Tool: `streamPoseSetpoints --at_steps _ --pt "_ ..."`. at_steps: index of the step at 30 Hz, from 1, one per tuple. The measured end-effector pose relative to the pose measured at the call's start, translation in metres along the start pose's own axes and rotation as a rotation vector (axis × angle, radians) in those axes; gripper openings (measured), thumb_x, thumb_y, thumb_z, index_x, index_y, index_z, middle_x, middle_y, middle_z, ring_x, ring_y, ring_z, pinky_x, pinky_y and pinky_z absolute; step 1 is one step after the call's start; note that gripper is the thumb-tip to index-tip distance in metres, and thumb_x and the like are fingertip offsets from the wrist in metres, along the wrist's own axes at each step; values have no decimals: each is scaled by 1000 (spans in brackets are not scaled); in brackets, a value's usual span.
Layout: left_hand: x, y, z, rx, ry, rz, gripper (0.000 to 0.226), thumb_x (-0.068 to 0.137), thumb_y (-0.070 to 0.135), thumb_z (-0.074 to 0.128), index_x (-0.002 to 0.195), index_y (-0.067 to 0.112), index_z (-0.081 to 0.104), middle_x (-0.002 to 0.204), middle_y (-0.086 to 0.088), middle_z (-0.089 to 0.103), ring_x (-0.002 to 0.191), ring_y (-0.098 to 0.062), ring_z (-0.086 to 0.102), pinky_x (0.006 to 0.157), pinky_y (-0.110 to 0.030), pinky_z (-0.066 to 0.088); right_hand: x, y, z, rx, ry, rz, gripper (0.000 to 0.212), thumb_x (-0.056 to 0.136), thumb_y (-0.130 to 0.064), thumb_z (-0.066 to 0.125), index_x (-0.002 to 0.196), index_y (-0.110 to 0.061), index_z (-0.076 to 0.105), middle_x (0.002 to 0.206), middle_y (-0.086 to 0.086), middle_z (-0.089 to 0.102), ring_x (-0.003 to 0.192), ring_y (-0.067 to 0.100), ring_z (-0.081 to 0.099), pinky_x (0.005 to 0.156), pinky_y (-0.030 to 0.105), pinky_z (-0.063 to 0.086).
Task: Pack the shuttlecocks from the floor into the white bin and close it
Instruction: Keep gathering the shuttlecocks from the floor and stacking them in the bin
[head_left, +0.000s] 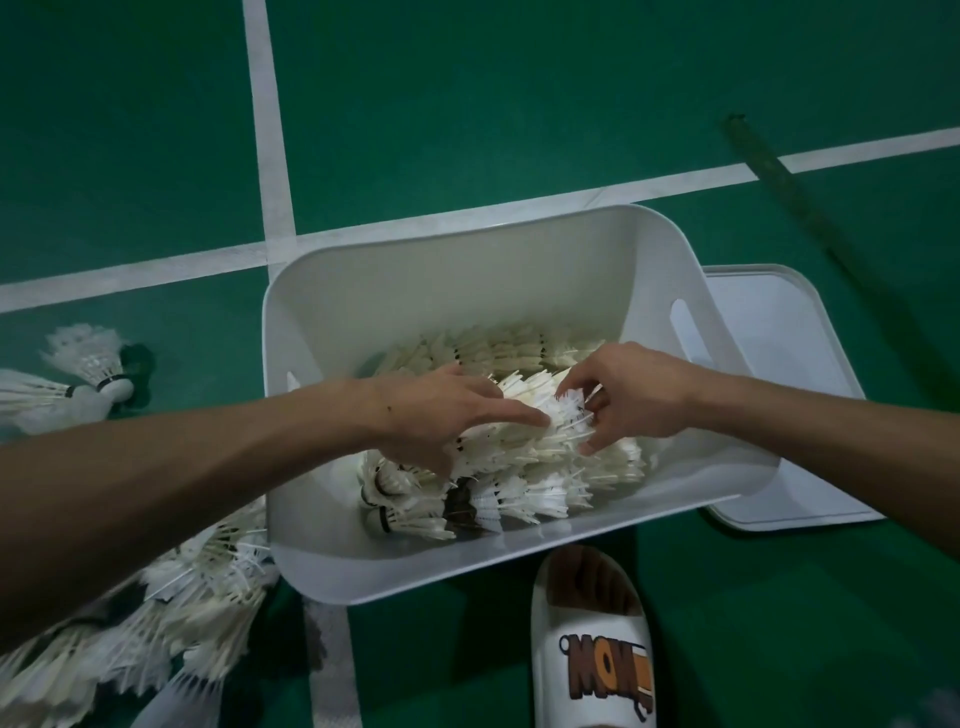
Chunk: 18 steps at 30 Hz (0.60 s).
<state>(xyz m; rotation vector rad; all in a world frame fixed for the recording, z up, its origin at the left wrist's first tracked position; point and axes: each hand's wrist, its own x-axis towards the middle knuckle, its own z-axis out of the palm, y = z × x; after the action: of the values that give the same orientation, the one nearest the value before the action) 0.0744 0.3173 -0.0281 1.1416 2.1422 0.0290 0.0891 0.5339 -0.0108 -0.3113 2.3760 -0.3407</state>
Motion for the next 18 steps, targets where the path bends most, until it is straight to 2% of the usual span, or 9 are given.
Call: streamPoseSetpoints --at_steps 2,5,7,9,11,14,18 --pt "-1 -1 1 10 9 0 100 81 26 73 139 62 0 151 8 24 129 -18 26 104 -45 37 0 2 0 -20 -13 -16 63 67 -32 85 123 -13 62 109 1 70 85 11 67 79 23 52" --pt "-1 1 4 35 26 3 102 80 29 73 139 61 -3 153 10 21 128 -18 26 102 -45 40 -3 2 -6 -40 -72 -21 79 69 -31 84 138 -21 47 130 -2 58 92 10 66 82 23 51" --pt "-1 2 3 28 40 4 99 82 29 72 142 58 -2 155 9 15 134 -21 23 107 -46 36 -7 3 -16 -16 -134 -13 95 65 -28 87 144 -32 35 137 -4 50 97 11 64 84 27 53" --pt "-4 5 -1 2 68 0 93 84 29 69 146 50 2 157 5 11 140 -22 19 110 -44 28 -9 3 -24 -63 -160 -9 102 62 -32 88 144 -39 28 136 -4 47 99 13 62 84 30 53" --pt "-10 8 -8 -24 125 -17 84 87 32 65 149 40 9 157 2 15 140 -21 21 112 -39 25 -12 -2 -32 -176 -130 -6 95 65 -40 85 142 -39 30 134 -4 50 101 14 60 85 29 49" --pt "-24 9 -19 -22 249 -82 67 88 38 62 146 30 29 153 -1 25 137 -20 24 112 -34 23 -14 -20 -42 -306 -40 -31 73 72 -48 77 135 -31 45 132 -3 55 106 15 57 87 29 45" --pt "-54 -1 -39 -44 445 -200 52 86 43 61 134 31 46 150 3 29 139 -20 18 114 -40 19 -10 -59 -66 -335 165 -98 58 78 -48 71 129 -26 53 129 -3 58 109 16 56 87 28 41"
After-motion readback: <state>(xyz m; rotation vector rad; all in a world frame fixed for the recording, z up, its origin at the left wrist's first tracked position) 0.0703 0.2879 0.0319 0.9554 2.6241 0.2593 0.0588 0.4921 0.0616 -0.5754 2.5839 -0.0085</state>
